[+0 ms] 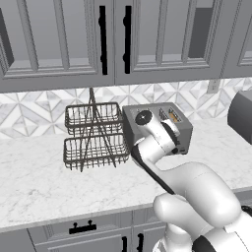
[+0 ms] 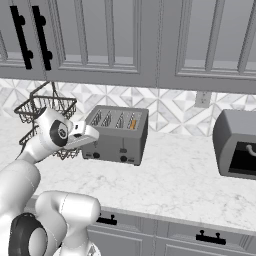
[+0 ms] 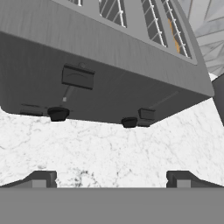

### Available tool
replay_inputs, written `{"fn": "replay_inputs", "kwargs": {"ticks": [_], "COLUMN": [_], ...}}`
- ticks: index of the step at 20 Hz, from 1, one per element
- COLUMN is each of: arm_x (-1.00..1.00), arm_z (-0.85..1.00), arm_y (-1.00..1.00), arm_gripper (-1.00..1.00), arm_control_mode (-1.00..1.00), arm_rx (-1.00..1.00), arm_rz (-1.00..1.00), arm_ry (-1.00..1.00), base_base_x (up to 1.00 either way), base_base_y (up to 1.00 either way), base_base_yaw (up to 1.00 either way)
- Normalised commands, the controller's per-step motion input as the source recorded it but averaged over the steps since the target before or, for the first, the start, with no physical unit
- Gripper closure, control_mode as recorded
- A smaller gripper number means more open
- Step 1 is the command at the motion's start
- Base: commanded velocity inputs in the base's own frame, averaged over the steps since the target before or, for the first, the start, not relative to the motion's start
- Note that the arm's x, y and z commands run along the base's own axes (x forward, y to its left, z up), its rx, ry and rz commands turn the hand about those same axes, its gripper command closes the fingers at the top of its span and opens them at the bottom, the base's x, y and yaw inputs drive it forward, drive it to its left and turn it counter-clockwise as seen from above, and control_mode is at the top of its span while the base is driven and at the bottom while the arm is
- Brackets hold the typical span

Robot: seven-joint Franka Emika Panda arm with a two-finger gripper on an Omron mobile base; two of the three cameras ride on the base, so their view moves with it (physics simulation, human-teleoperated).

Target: Start the toaster. Once the lever pops up, take the bread to the plate on the dining counter.

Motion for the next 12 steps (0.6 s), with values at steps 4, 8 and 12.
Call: {"fn": "replay_inputs", "kwargs": {"ticks": [4,8,12], "arm_x": [0.0,0.0,0.0], "arm_z": [0.0,0.0,0.0], "arm_y": [0.0,0.0,0.0], "arm_gripper": [-1.0,-1.0,-1.0], "arm_control_mode": [-1.0,-1.0,-1.0], "arm_rx": [0.0,0.0,0.0], "arm_rz": [0.0,0.0,0.0], "arm_ry": [0.0,0.0,0.0], "base_base_x": [0.0,0.0,0.0], "base_base_y": [0.0,0.0,0.0], "base_base_yaw": [0.0,0.0,0.0]}}
